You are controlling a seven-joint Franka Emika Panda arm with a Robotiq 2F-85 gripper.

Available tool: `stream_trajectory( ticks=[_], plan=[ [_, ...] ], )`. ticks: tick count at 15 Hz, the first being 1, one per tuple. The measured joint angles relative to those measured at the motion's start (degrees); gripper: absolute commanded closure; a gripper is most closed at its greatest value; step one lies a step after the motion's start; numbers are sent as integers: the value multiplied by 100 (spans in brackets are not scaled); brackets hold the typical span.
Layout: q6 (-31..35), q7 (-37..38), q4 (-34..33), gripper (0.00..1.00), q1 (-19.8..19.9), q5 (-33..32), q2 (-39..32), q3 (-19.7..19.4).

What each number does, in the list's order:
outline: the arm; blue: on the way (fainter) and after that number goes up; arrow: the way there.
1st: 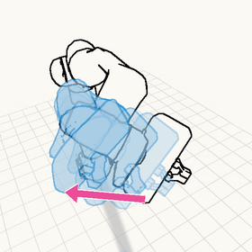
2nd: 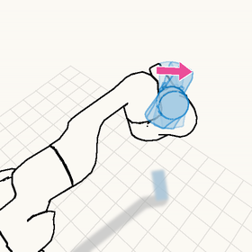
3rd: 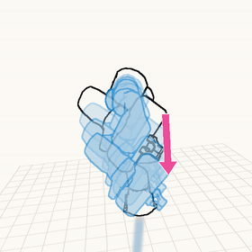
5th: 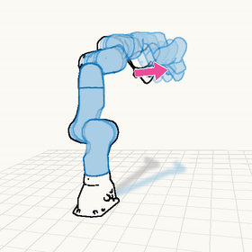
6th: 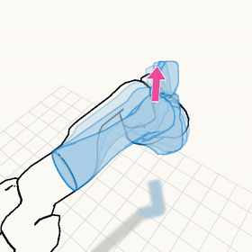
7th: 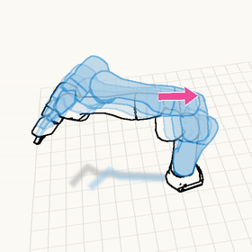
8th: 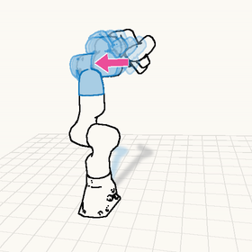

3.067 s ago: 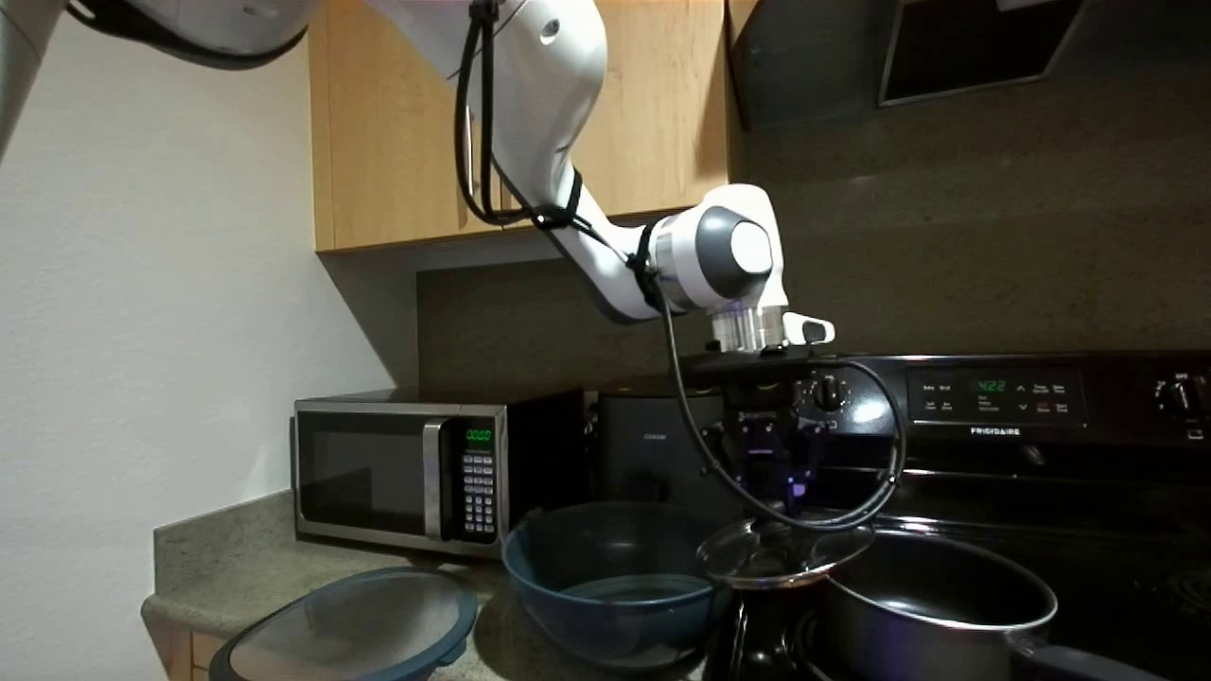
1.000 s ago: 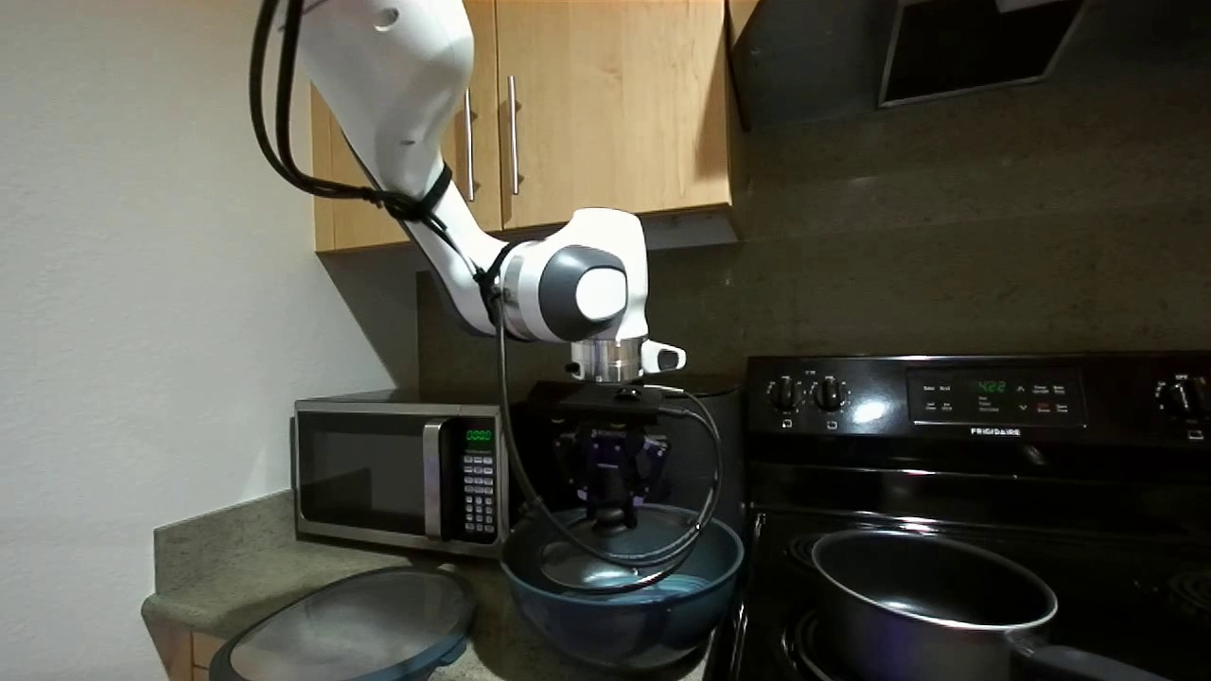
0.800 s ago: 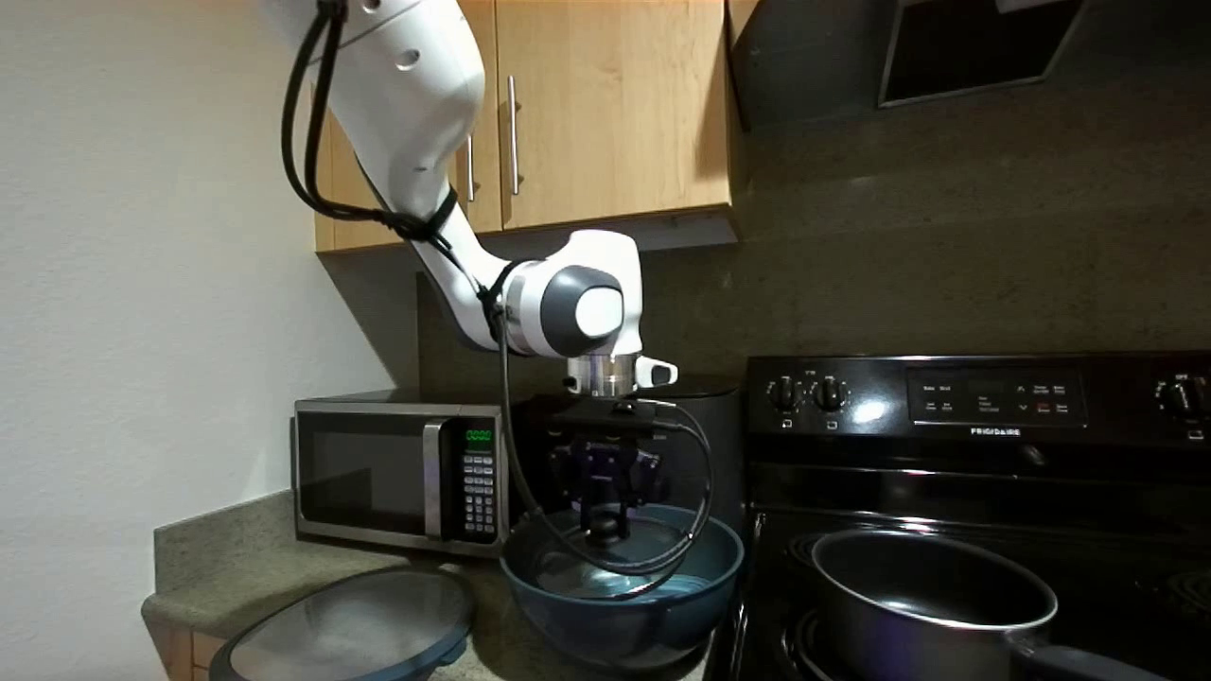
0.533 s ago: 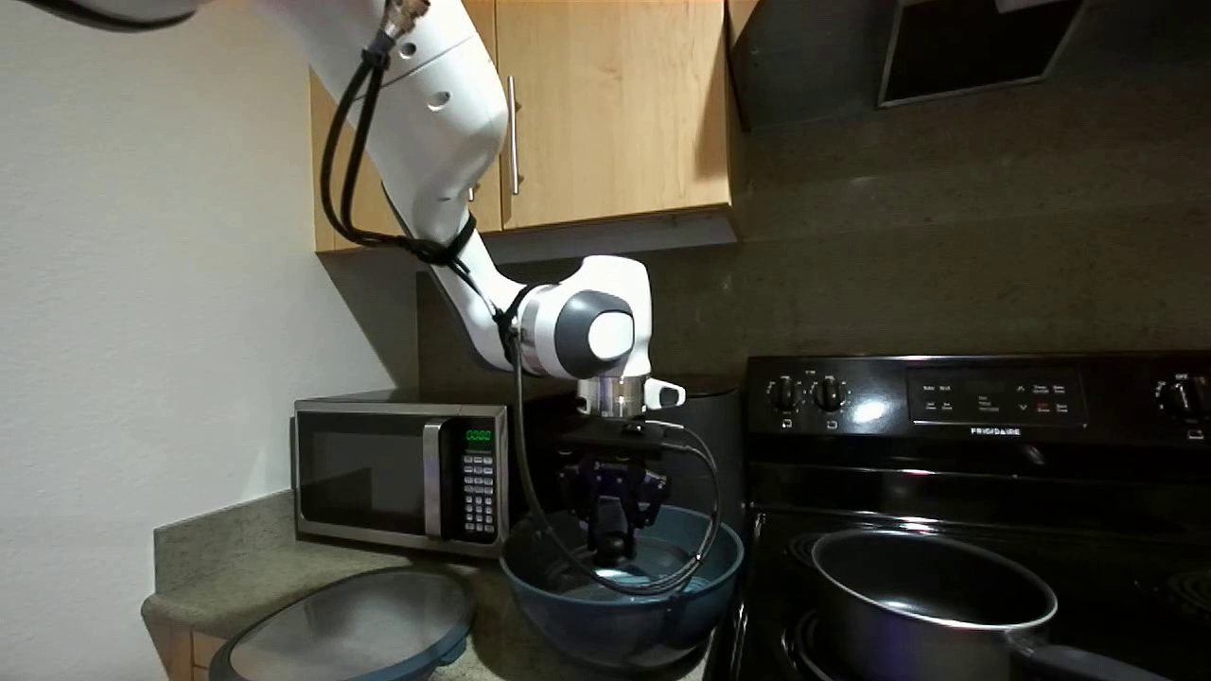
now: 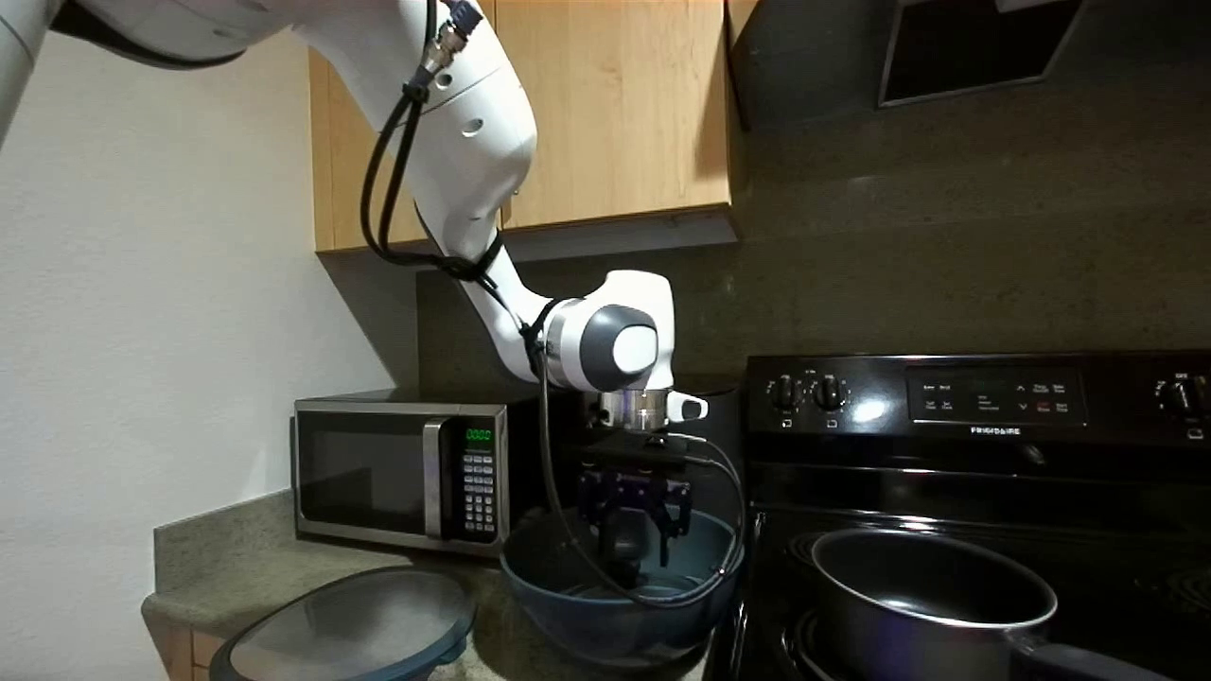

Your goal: Remove the glass lid from the pot on the bottom left plate and place it inside the the bowl on the left side of the countertop

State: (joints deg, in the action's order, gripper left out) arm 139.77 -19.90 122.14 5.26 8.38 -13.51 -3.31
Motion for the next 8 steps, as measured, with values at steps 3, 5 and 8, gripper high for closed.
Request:
stream_trajectory(
  ticks=[3, 5, 8],
  plan=[
    [4, 0, -38, 0, 2, -15, 13, 6],
    [6, 0, -37, 0, 0, -15, 87, 45],
    [11, 0, 20, 0, -7, 89, 356, 160]
  ],
)
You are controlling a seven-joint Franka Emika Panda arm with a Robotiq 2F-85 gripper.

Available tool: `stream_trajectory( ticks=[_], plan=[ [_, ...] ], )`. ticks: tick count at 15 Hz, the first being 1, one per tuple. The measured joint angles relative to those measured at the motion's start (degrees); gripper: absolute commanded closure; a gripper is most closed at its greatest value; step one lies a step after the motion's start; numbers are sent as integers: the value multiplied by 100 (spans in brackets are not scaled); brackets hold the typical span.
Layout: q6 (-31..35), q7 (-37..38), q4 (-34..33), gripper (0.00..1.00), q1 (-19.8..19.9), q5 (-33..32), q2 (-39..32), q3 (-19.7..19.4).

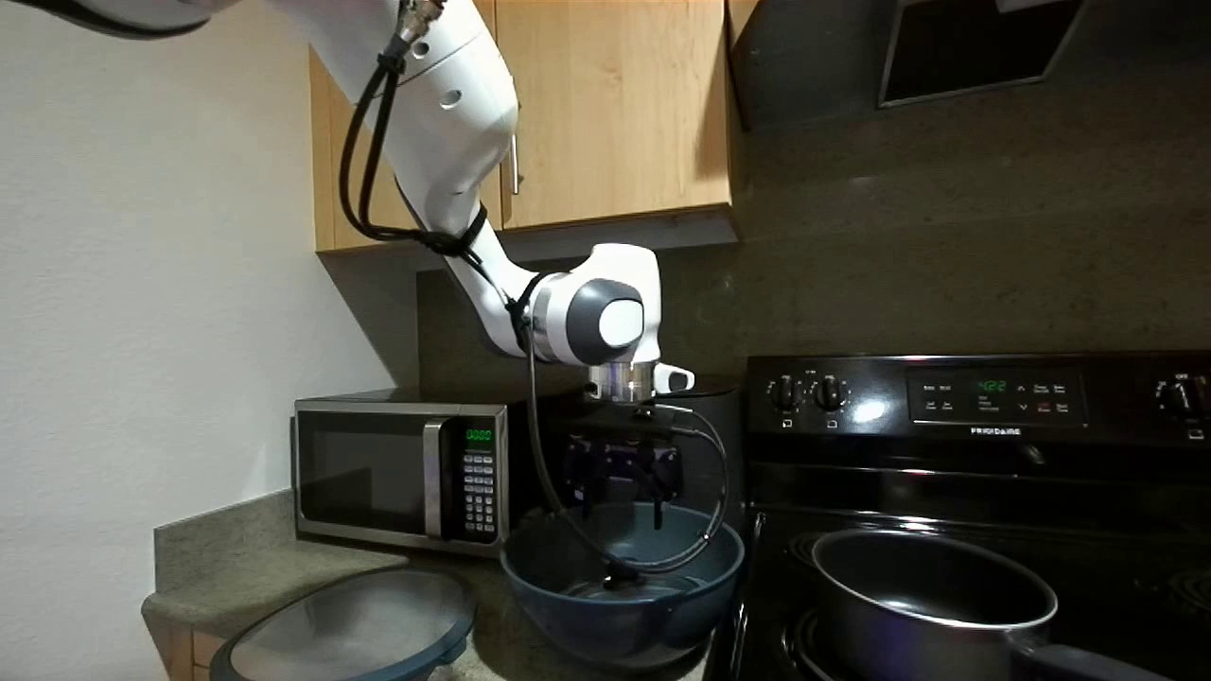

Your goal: Remove the glass lid from the pot on the bottom left plate and place it inside the the bowl on the left side of the countertop

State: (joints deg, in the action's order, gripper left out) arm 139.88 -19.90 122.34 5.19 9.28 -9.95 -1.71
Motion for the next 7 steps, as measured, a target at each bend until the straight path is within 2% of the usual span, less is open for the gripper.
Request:
stream_trajectory(
  ticks=[7],
  plan=[
    [1, 0, 131, 0, 1, 17, 167, 23]
  ],
)
